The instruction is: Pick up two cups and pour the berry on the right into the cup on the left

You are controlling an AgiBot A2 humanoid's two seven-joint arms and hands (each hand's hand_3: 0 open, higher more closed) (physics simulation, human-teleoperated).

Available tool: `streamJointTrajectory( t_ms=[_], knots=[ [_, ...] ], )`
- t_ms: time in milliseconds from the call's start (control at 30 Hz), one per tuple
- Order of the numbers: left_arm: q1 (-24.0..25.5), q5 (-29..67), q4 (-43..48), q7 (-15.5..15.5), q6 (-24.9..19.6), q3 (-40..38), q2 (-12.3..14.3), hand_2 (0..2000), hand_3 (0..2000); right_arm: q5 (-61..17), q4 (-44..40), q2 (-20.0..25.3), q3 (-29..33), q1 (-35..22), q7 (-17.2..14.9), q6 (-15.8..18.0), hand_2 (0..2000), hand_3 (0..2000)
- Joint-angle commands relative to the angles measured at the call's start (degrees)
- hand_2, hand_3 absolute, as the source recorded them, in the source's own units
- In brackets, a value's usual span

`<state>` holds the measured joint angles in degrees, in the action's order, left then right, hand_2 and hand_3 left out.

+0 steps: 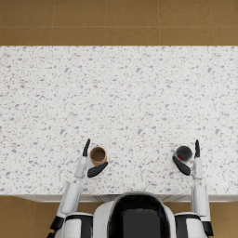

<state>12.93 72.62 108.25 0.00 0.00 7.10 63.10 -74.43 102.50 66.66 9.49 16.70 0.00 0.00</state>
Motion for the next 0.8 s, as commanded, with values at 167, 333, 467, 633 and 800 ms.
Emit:
streamJointTrajectory(
  t_ms=[167, 333, 467, 633, 800],
  knots=[
    [-0.4, 0.0, -3.3, 0.0, 0.0, 2.1, 0.9, 0, 0, 0.0, -4.1, 0.7, -1.6, 0.5, 0.0, 0.0, 0, 0],
    [-1.1, 0.0, -5.4, -0.1, 0.4, 3.3, 1.8, 0, 0, 0.0, -7.9, 1.4, -3.3, -0.9, 0.0, 0.0, 0, 0],
    [-2.8, 0.0, -10.7, -0.1, 0.5, 6.4, 3.2, 0, 0, 0.0, -11.2, 2.0, -4.8, -2.6, 0.0, -0.1, 0, 0],
    [-4.2, 0.0, -14.2, 0.0, 0.2, 6.8, 4.5, 0, 0, 0.0, -11.5, 2.3, -5.1, -2.9, 0.2, -0.9, 0, 0],
    [-5.3, 0.0, -16.3, -0.3, -0.3, 7.4, 5.3, 2000, 980, 0.0, -10.3, 2.5, -6.3, -2.8, 0.2, -1.4, 2000, 653]
  ],
)
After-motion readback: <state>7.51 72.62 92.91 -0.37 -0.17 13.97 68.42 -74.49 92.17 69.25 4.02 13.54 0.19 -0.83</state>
